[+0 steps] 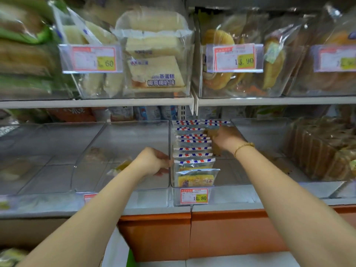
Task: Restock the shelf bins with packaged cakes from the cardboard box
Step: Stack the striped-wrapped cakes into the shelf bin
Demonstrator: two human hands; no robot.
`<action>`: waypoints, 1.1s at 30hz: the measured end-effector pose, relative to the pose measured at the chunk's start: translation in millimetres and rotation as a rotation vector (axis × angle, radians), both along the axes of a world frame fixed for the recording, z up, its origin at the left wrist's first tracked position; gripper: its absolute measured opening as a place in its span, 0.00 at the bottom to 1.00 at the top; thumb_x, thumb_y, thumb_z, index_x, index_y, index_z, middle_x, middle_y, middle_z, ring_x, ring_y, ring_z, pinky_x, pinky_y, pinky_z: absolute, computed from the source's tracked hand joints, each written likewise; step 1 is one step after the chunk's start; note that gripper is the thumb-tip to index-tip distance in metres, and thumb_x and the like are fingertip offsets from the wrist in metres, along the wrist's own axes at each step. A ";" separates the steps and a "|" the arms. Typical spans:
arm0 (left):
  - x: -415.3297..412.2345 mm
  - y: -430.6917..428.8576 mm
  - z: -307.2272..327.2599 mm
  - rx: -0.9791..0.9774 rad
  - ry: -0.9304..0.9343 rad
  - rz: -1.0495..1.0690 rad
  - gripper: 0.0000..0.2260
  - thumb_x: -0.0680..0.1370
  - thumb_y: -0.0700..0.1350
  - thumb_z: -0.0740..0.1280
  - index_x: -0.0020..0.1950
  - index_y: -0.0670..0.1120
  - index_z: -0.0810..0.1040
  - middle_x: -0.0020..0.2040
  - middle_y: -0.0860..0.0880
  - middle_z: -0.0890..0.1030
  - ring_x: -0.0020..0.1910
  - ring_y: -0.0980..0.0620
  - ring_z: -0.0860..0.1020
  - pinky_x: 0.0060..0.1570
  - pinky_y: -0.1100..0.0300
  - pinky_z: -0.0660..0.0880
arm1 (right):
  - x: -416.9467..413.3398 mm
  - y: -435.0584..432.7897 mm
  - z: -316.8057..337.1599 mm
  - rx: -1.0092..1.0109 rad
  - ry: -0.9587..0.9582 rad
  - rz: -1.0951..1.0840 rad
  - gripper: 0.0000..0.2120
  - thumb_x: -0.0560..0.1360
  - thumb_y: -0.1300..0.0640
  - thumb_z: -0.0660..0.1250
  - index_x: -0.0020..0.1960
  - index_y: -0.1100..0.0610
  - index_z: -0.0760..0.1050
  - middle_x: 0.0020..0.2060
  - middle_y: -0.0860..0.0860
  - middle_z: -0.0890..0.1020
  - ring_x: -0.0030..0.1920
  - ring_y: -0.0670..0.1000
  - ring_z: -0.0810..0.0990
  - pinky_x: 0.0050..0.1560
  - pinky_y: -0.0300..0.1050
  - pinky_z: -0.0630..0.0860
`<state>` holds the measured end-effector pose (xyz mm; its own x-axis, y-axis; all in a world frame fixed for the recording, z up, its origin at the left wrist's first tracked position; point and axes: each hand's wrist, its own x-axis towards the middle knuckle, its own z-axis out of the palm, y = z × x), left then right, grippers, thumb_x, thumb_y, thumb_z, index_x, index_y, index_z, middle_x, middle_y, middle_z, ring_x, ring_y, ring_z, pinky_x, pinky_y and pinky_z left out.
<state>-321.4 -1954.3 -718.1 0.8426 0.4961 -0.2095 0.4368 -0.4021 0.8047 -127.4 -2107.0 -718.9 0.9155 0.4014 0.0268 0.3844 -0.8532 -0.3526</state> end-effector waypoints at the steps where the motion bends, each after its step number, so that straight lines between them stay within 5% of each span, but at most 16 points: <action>1: -7.8 -0.9 0.5 0.044 -0.013 -0.034 0.13 0.75 0.44 0.71 0.58 0.41 0.81 0.42 0.48 0.83 0.39 0.54 0.82 0.38 0.63 0.80 | -16.7 -4.8 13.9 0.011 -0.112 -0.039 0.14 0.81 0.51 0.58 0.55 0.60 0.74 0.45 0.55 0.79 0.44 0.55 0.78 0.41 0.45 0.74; 4: -47.9 -2.7 5.8 0.112 -0.136 -0.036 0.10 0.74 0.52 0.72 0.44 0.44 0.83 0.38 0.50 0.84 0.39 0.52 0.82 0.46 0.57 0.80 | -81.9 -17.5 44.6 0.153 -0.433 0.013 0.11 0.80 0.51 0.60 0.49 0.58 0.75 0.43 0.55 0.80 0.45 0.57 0.79 0.41 0.46 0.72; 9: -145.1 21.0 -1.2 0.025 -0.176 0.039 0.15 0.76 0.52 0.69 0.35 0.43 0.81 0.37 0.44 0.85 0.39 0.48 0.82 0.46 0.55 0.79 | -204.2 3.6 54.9 0.179 -0.351 0.468 0.15 0.78 0.47 0.63 0.36 0.52 0.66 0.33 0.51 0.76 0.39 0.55 0.74 0.40 0.49 0.70; 15: -270.7 91.4 -44.4 0.217 0.282 0.083 0.13 0.72 0.52 0.74 0.36 0.45 0.78 0.33 0.50 0.78 0.32 0.55 0.74 0.36 0.62 0.71 | -291.2 82.4 -2.1 -0.116 -0.098 1.010 0.05 0.76 0.55 0.65 0.49 0.54 0.71 0.48 0.53 0.77 0.51 0.55 0.76 0.47 0.47 0.69; 20: -348.7 144.3 -85.9 0.216 0.447 0.275 0.07 0.74 0.40 0.72 0.37 0.45 0.76 0.38 0.45 0.78 0.34 0.51 0.73 0.35 0.62 0.70 | -335.3 139.3 -62.1 -0.274 0.116 1.051 0.06 0.73 0.65 0.60 0.47 0.57 0.68 0.45 0.55 0.74 0.47 0.55 0.73 0.42 0.44 0.65; 22: -370.3 161.1 -102.7 0.240 0.571 0.307 0.04 0.75 0.42 0.70 0.46 0.42 0.81 0.47 0.44 0.81 0.44 0.48 0.78 0.43 0.61 0.72 | -350.8 155.9 -81.4 -0.304 0.162 1.058 0.04 0.74 0.65 0.59 0.47 0.58 0.70 0.45 0.56 0.75 0.46 0.54 0.73 0.42 0.42 0.64; 24: -389.8 172.1 -114.0 0.285 0.777 0.238 0.11 0.76 0.46 0.70 0.55 0.41 0.80 0.54 0.44 0.81 0.54 0.46 0.79 0.50 0.59 0.73 | -366.5 168.2 -96.9 -0.338 0.205 1.079 0.04 0.75 0.64 0.57 0.47 0.59 0.69 0.44 0.56 0.74 0.44 0.54 0.71 0.40 0.43 0.63; 26: -402.8 172.7 -116.6 0.289 0.875 0.130 0.10 0.76 0.47 0.70 0.53 0.43 0.80 0.50 0.47 0.80 0.50 0.48 0.78 0.45 0.61 0.72 | -379.7 174.4 -113.8 -0.387 0.267 1.104 0.03 0.76 0.63 0.57 0.46 0.59 0.69 0.42 0.55 0.73 0.44 0.55 0.72 0.36 0.44 0.65; 29: -425.4 178.9 -129.7 -0.066 0.786 0.182 0.07 0.76 0.47 0.71 0.44 0.43 0.79 0.39 0.49 0.79 0.37 0.53 0.77 0.36 0.63 0.74 | -404.4 189.0 -146.4 -0.518 0.405 1.145 0.04 0.74 0.61 0.61 0.45 0.61 0.74 0.44 0.58 0.78 0.44 0.56 0.76 0.40 0.46 0.71; 33: -439.6 181.1 -159.4 -0.459 0.838 0.348 0.12 0.76 0.50 0.70 0.47 0.41 0.74 0.40 0.44 0.78 0.35 0.48 0.77 0.33 0.58 0.80 | -440.8 219.1 -169.9 -0.761 0.490 1.206 0.11 0.77 0.53 0.66 0.45 0.62 0.75 0.39 0.55 0.78 0.35 0.52 0.75 0.35 0.44 0.73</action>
<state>-761.0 -1773.3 -877.5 0.1613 0.4088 -0.8982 0.9650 0.1255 0.2304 -568.1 -1887.8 -888.8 -0.1072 0.6753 -0.7297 0.9470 -0.1542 -0.2818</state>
